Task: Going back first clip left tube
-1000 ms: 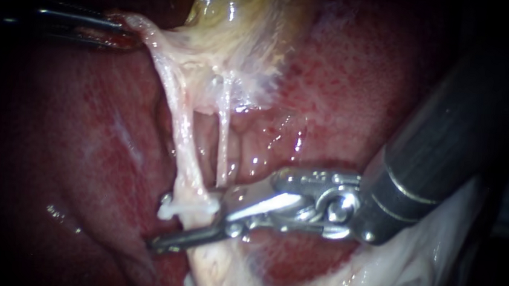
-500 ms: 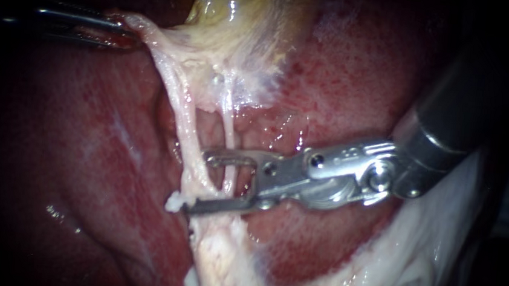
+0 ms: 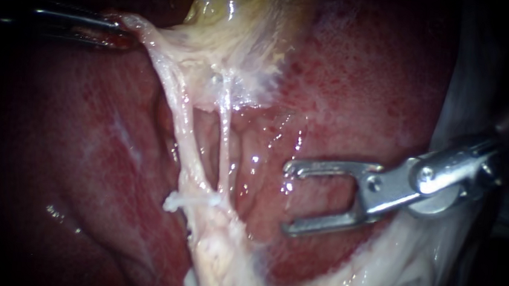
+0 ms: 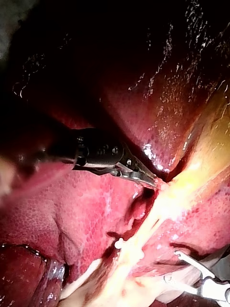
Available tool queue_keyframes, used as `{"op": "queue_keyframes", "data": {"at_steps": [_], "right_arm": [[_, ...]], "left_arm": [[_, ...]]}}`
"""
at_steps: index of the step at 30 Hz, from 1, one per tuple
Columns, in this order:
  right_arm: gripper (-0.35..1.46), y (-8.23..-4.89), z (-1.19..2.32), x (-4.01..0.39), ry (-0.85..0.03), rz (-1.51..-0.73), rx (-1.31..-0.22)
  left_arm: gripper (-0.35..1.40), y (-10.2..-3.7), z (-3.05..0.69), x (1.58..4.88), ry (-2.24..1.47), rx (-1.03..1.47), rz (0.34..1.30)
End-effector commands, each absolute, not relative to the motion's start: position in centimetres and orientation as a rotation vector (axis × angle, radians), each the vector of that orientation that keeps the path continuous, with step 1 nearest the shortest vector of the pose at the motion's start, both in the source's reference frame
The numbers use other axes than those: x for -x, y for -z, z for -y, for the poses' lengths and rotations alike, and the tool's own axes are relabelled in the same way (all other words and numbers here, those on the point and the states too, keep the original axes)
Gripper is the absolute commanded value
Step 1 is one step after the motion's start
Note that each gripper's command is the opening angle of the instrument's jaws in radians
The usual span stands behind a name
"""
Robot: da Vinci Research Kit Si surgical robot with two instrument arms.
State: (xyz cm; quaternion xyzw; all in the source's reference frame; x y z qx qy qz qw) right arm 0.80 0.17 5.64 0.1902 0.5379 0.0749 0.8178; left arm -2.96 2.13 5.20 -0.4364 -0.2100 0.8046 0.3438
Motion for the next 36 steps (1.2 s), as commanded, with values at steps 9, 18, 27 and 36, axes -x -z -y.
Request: {"op": "queue_keyframes", "data": {"at_steps": [9,18,27,36], "right_arm": [[0.50,-5.50,-0.39,-0.60,-0.178,-1.139,-0.377],[0.50,-5.50,-0.39,-0.59,-0.177,-1.140,-0.377],[0.50,-5.48,-0.38,-0.59,-0.177,-1.140,-0.377],[0.50,-5.46,-0.36,-0.59,-0.177,-1.140,-0.377]], "left_arm": [[-0.35,-5.23,-2.11,3.00,-2.091,1.133,0.542],[-0.35,-5.52,-1.96,3.24,-2.098,1.141,0.541],[-0.35,-5.75,-1.91,3.37,-2.111,1.153,0.549],[-0.35,-5.74,-1.90,3.39,-2.111,1.156,0.556]]}}
